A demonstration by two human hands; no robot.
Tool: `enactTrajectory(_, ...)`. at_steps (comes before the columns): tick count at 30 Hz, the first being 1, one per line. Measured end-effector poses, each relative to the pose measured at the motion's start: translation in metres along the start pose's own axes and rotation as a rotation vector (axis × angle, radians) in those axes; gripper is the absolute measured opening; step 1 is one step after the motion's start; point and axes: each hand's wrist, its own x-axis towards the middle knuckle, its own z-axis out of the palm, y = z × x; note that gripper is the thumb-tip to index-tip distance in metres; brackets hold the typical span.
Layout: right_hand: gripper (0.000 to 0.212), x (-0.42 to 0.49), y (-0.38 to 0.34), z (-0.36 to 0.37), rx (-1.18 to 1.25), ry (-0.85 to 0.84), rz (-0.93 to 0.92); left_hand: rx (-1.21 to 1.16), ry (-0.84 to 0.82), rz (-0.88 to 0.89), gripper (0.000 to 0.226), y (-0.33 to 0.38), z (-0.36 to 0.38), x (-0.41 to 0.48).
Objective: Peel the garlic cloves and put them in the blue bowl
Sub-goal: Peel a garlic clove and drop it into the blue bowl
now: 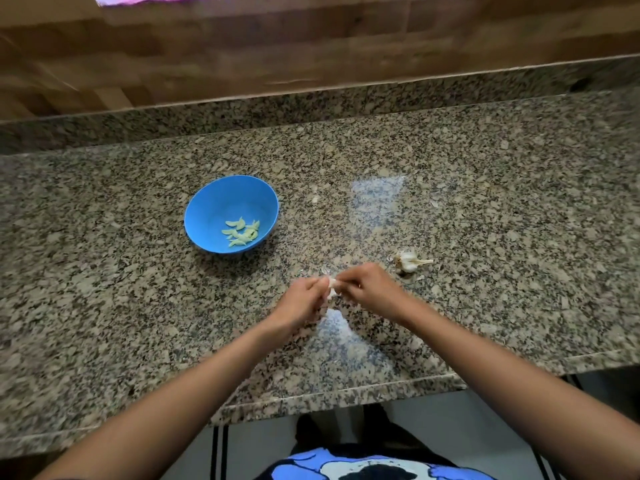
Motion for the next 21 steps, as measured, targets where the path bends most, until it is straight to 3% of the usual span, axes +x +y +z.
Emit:
enactTrajectory(2, 0.027, -0.003, -0.005, 0.001, 0.595, -0.059, 0.217, 0.482, 0.194, 0.427, 0.027, -0.011, 0.001, 0.005)
enactTrajectory(4, 0.017, -0.006, -0.006, 0.005, 1.076, -0.105, 0.412, 0.77, 0.284, 0.818, 0.023, -0.018, -0.008, 0.013)
enactTrajectory(6, 0.015, -0.007, -0.005, 0.008, 1.178, -0.126, 0.455, 0.868, 0.272, 0.926, 0.022, -0.022, -0.016, 0.021)
enactTrajectory(8, 0.019, -0.003, -0.005, 0.006, 0.868, -0.073, 0.322, 0.659, 0.233, 0.66, 0.025, -0.017, -0.011, 0.019)
enactTrajectory(11, 0.024, 0.0, -0.004, 0.007, 0.361, 0.08, 0.138, -0.17, 0.025, 0.069, 0.031, -0.005, 0.002, 0.009)
enactTrajectory(13, 0.025, 0.0, -0.003, 0.011, 0.258, 0.133, 0.103, -0.476, -0.069, -0.12, 0.033, -0.002, 0.001, 0.008)
enactTrajectory(18, 0.023, -0.007, 0.0, 0.016, 0.75, 0.032, 0.197, -0.712, -0.201, -0.212, 0.027, -0.004, -0.006, 0.005)
enactTrajectory(21, 0.028, -0.007, 0.002, 0.016, 0.866, 0.015, 0.263, -0.614, -0.203, -0.207, 0.027, -0.002, -0.006, 0.007)
